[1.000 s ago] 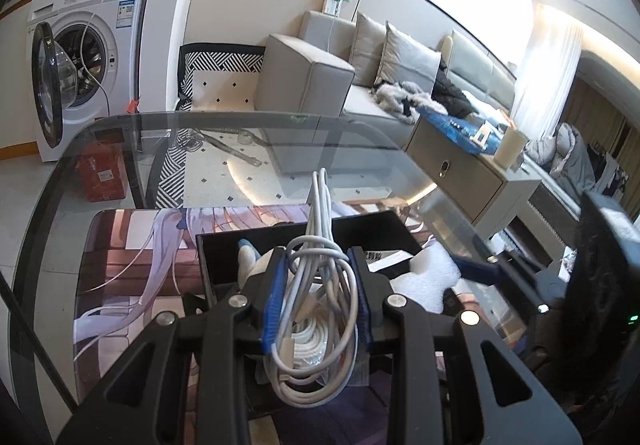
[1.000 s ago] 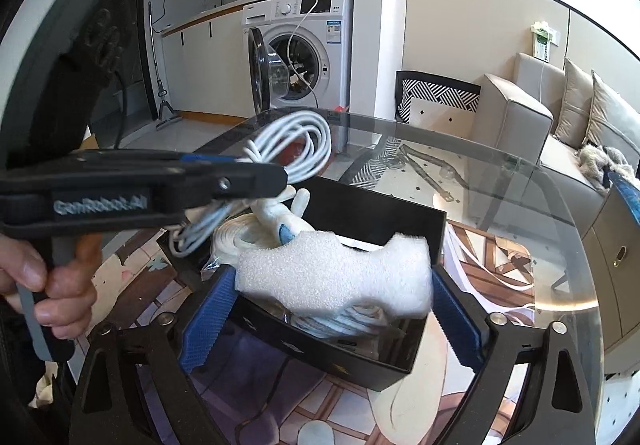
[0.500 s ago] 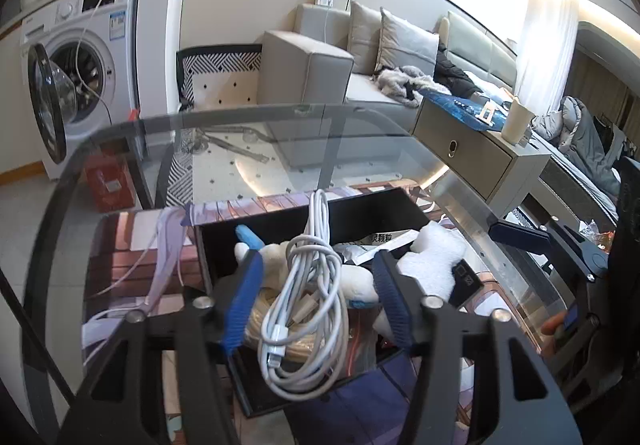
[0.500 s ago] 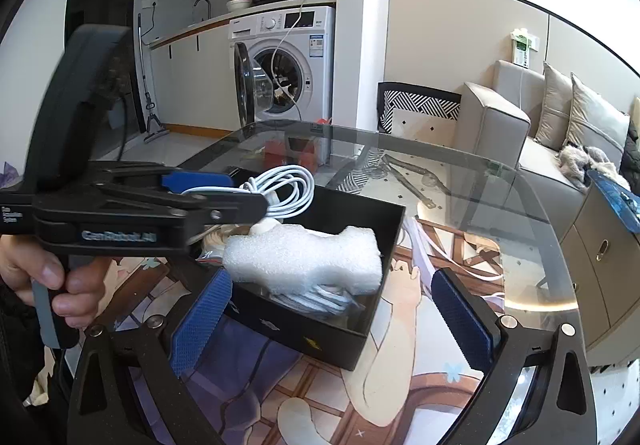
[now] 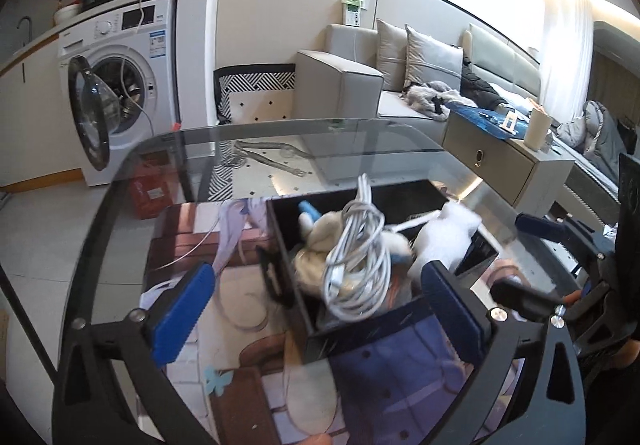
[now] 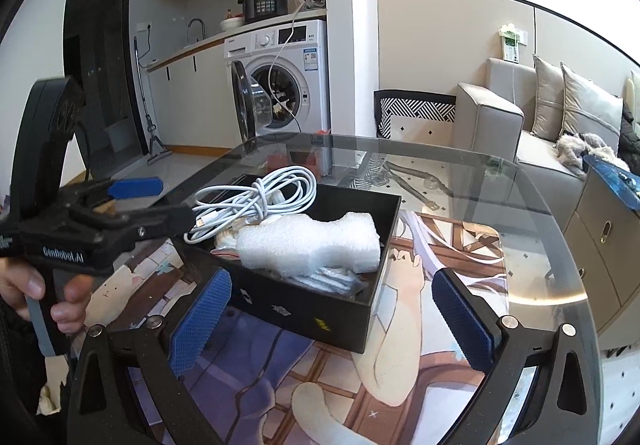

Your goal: Organize soft objects

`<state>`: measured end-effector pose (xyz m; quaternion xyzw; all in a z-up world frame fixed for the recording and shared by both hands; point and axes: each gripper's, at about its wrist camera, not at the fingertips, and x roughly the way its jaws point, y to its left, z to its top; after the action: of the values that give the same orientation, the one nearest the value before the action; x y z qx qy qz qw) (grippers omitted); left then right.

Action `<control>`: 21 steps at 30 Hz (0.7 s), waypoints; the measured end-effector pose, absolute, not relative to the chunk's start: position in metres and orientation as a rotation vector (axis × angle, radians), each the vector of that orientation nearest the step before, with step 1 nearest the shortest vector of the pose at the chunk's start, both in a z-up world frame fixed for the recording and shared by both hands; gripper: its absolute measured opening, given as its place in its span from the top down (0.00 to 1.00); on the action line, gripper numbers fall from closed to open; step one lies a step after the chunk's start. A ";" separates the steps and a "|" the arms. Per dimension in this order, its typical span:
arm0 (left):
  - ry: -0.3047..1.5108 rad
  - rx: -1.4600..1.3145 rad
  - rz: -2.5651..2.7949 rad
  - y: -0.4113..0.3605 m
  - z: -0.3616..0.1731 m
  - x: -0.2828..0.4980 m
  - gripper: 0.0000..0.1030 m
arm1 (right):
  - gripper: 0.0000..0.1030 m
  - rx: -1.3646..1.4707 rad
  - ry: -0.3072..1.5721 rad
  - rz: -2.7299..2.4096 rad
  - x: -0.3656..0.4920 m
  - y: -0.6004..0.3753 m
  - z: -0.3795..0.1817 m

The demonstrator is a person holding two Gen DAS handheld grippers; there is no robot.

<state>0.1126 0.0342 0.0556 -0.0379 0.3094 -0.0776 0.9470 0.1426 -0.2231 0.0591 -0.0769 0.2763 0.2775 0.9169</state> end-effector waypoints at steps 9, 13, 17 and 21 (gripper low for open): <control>0.595 -0.060 -0.106 0.029 0.037 0.086 0.00 | 0.01 -0.154 0.506 0.576 0.122 -0.225 0.057; 0.575 -0.058 -0.092 0.024 0.031 0.079 0.00 | 0.01 -0.134 0.488 0.572 0.115 -0.228 0.055; 0.563 -0.058 -0.070 0.021 0.027 0.077 0.00 | 0.01 -0.129 0.467 0.571 0.111 -0.228 0.053; 0.536 -0.082 -0.049 0.024 0.025 0.075 0.00 | 0.01 -0.129 0.441 0.573 0.108 -0.227 0.052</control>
<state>0.0754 0.0239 0.0254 -0.0406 0.2647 -0.0240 0.9632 0.1078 -0.2266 0.0521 -0.0630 0.2158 0.2802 0.9332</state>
